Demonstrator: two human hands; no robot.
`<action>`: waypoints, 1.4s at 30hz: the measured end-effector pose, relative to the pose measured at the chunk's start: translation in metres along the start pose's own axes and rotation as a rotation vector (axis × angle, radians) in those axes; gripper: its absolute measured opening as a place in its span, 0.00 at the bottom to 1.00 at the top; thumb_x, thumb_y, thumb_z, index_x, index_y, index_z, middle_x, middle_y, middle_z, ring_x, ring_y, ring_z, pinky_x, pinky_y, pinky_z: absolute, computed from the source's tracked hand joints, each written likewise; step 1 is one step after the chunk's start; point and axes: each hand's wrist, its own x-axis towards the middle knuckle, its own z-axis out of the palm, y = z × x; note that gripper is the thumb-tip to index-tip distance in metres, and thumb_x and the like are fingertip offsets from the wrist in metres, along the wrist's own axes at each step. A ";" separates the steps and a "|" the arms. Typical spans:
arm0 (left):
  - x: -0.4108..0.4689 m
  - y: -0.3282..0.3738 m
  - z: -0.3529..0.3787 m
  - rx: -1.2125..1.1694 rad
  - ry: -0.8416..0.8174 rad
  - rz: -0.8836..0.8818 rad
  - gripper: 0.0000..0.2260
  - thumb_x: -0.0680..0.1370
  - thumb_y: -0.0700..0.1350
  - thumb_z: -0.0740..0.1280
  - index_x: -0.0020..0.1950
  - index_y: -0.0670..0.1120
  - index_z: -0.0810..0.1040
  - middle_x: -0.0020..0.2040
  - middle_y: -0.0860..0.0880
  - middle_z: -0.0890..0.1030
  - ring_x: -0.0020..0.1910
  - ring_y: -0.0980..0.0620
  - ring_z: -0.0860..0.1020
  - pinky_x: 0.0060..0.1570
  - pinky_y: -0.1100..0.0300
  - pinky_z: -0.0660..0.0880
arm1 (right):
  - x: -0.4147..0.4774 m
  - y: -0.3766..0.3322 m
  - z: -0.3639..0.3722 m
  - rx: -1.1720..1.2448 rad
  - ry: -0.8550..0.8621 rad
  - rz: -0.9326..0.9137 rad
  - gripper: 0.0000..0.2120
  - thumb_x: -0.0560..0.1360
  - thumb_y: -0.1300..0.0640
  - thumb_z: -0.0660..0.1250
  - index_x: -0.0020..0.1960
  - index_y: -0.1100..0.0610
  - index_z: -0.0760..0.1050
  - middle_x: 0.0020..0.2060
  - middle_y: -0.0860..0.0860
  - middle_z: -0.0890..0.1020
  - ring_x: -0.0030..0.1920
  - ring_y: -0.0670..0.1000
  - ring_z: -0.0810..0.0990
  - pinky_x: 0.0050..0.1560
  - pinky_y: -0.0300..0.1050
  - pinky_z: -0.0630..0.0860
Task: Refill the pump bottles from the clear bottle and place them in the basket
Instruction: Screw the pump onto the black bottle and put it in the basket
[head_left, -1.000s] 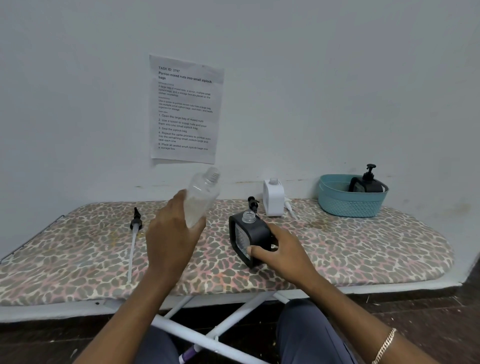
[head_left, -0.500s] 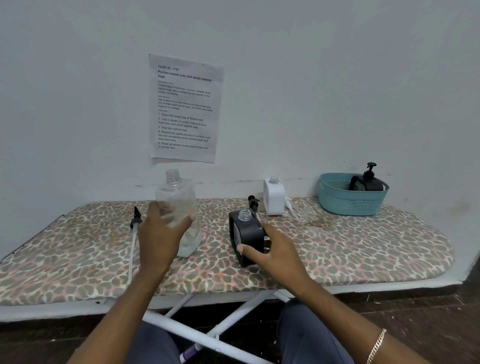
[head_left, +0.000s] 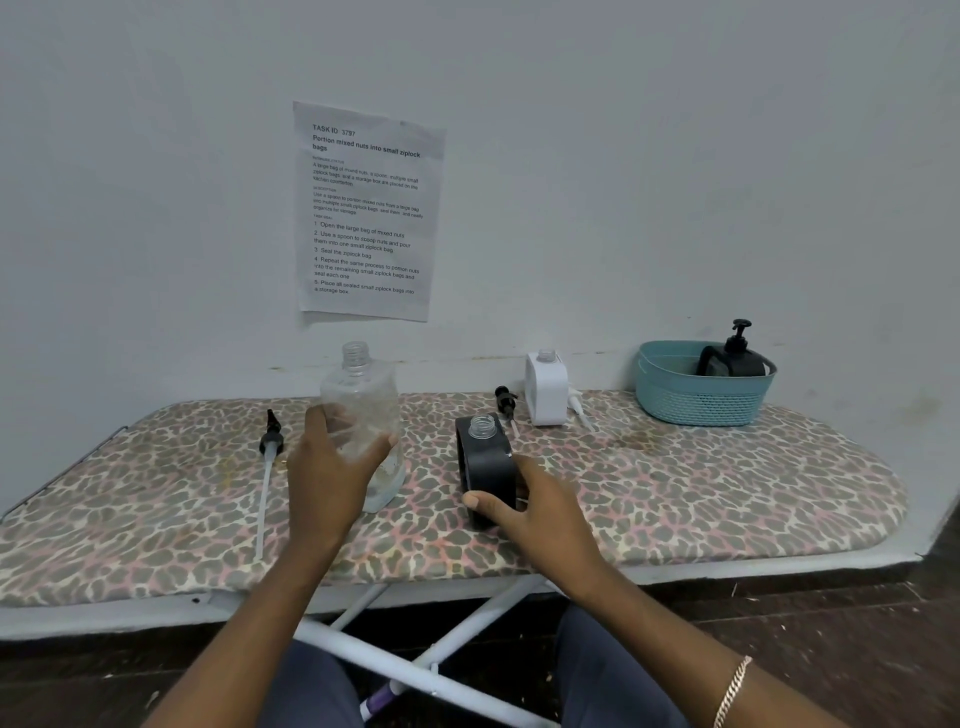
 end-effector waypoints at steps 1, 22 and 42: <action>0.000 0.000 0.000 0.012 0.001 0.002 0.28 0.72 0.54 0.81 0.65 0.44 0.74 0.57 0.48 0.80 0.58 0.46 0.81 0.55 0.48 0.79 | -0.001 0.000 0.001 -0.017 0.007 -0.011 0.21 0.73 0.36 0.74 0.60 0.45 0.77 0.49 0.37 0.84 0.50 0.34 0.81 0.47 0.29 0.75; -0.064 0.048 0.036 0.105 -0.116 0.245 0.32 0.73 0.69 0.71 0.65 0.46 0.70 0.57 0.51 0.72 0.54 0.50 0.75 0.51 0.53 0.79 | -0.006 0.002 0.010 -0.086 0.052 0.026 0.17 0.72 0.42 0.77 0.57 0.43 0.77 0.46 0.43 0.81 0.44 0.42 0.81 0.42 0.39 0.79; -0.062 0.037 0.039 0.013 -0.411 0.069 0.18 0.75 0.48 0.75 0.61 0.54 0.71 0.44 0.55 0.81 0.41 0.60 0.80 0.34 0.65 0.76 | 0.018 0.005 -0.019 -0.150 -0.137 0.081 0.20 0.78 0.68 0.62 0.67 0.58 0.79 0.52 0.48 0.84 0.48 0.46 0.85 0.48 0.39 0.83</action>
